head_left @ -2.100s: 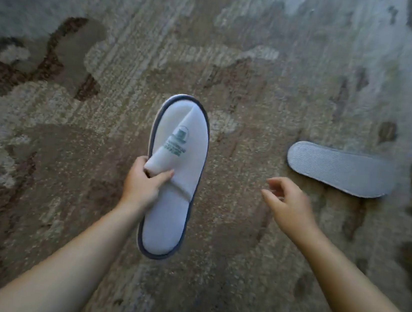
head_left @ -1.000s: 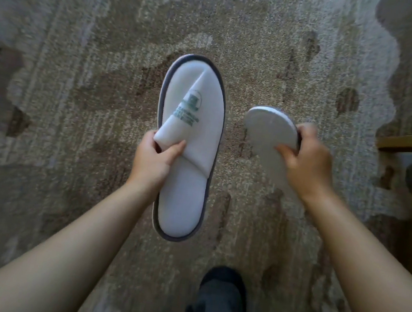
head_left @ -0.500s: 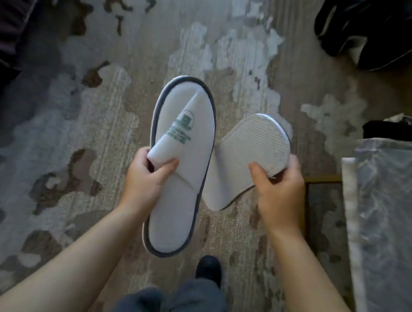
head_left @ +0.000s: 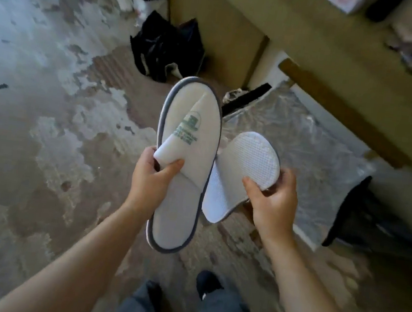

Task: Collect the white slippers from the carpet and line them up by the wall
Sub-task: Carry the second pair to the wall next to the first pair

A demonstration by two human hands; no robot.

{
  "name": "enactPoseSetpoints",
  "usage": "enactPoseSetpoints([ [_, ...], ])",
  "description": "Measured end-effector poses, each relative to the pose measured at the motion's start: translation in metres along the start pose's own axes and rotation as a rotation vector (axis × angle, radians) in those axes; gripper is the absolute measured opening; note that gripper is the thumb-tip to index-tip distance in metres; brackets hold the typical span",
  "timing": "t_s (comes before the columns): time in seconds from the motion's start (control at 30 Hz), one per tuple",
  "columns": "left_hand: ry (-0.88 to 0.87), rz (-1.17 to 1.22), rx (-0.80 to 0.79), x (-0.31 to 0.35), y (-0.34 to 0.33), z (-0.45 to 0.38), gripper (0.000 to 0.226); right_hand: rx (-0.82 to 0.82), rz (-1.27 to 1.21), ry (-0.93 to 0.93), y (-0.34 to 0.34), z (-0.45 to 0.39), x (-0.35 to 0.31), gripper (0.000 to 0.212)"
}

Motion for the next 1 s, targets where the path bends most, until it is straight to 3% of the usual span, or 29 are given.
enactPoseSetpoints([
  [0.17, -0.043, -0.101, -0.34, 0.033, -0.075, 0.035, 0.021, 0.316, 0.074, -0.149, 0.093, 0.077, -0.014, 0.024],
  [0.37, -0.108, -0.211, -0.811, 0.045, -0.193, 0.145, 0.015, 0.736, 0.091, -0.292, 0.204, 0.216, -0.025, 0.025],
  [0.6, -0.3, -0.304, -1.285, 0.02, -0.291, 0.353, 0.019, 1.258, 0.062, -0.431, 0.298, 0.427, -0.028, 0.027],
  [1.0, -0.307, -0.374, -1.864, -0.056, -0.361, 0.711, 0.018, 1.796, 0.205, -0.624, 0.386, 0.756, -0.036, 0.025],
])
Point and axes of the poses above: each hand's wrist, its own z-axis away from the middle knuckle, its own y-axis out of the back of the hand, x = y × z, the point moved 2 cm from there along -z, towards the middle knuckle, and after that the axes turned 6 degrees about -x, right-handed, at the moved point
